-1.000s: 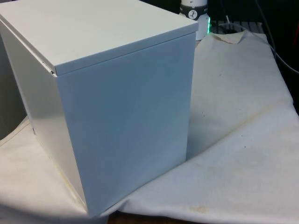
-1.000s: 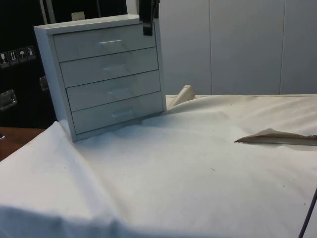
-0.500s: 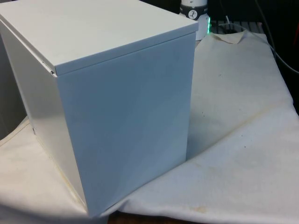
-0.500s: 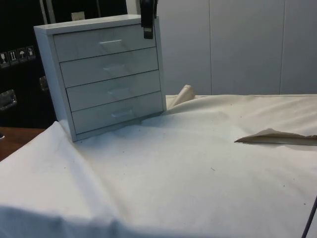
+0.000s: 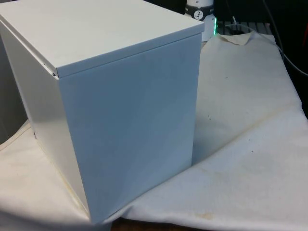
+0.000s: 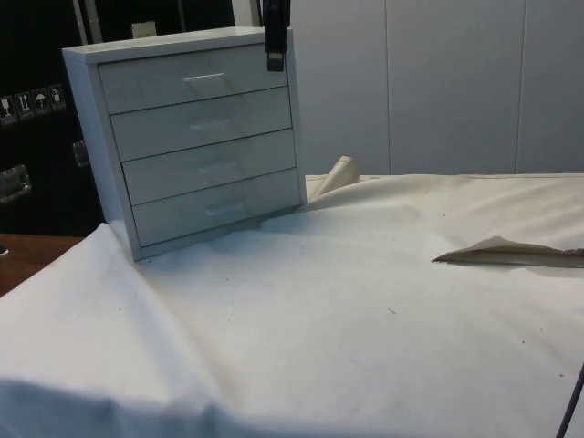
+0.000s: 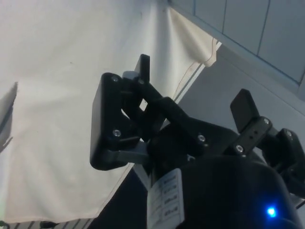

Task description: Open the drawer, then close it.

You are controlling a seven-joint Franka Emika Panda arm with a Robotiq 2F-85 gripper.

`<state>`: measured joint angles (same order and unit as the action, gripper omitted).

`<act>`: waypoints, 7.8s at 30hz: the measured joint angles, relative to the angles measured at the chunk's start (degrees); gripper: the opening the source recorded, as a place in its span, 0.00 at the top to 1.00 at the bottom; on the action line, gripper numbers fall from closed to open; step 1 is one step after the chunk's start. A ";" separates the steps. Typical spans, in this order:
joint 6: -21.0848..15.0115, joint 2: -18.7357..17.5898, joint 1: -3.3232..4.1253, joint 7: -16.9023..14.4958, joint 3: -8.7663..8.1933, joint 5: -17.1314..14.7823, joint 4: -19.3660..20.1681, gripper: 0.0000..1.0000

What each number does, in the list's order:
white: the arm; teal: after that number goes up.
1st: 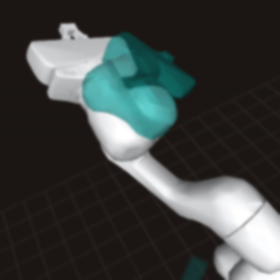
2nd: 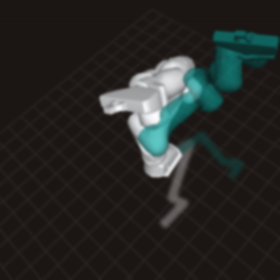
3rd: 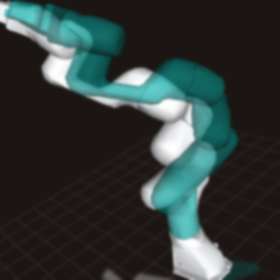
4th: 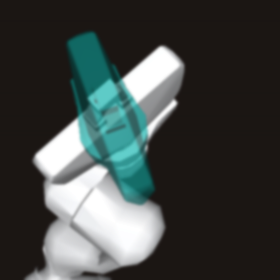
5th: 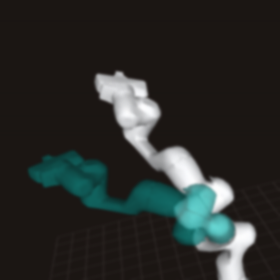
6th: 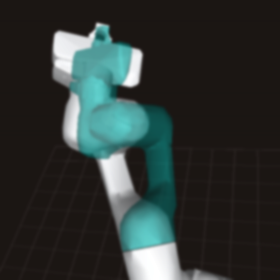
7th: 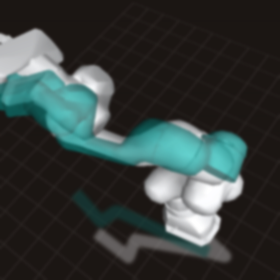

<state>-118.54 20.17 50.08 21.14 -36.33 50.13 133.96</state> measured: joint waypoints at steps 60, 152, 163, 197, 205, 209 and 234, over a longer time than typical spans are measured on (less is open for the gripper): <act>-15.87 -6.82 -0.34 -4.35 -4.47 8.59 0.46 0.00; -21.37 -27.62 -0.29 -17.02 -11.52 0.23 -13.69 0.00; -19.71 -31.46 -0.06 -16.44 -11.00 -1.55 -15.70 0.00; -18.85 -37.93 -1.20 -16.16 -11.57 -4.98 -19.77 0.70; -18.85 -38.22 -1.26 -16.79 -11.97 -4.87 -20.45 0.98; -18.74 -38.22 -1.20 -17.02 -11.97 -4.70 -20.51 0.98; -18.33 -35.47 -0.40 -16.96 -11.97 -2.69 -18.51 0.98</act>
<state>-136.88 -15.30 49.68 4.18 -48.30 47.44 115.45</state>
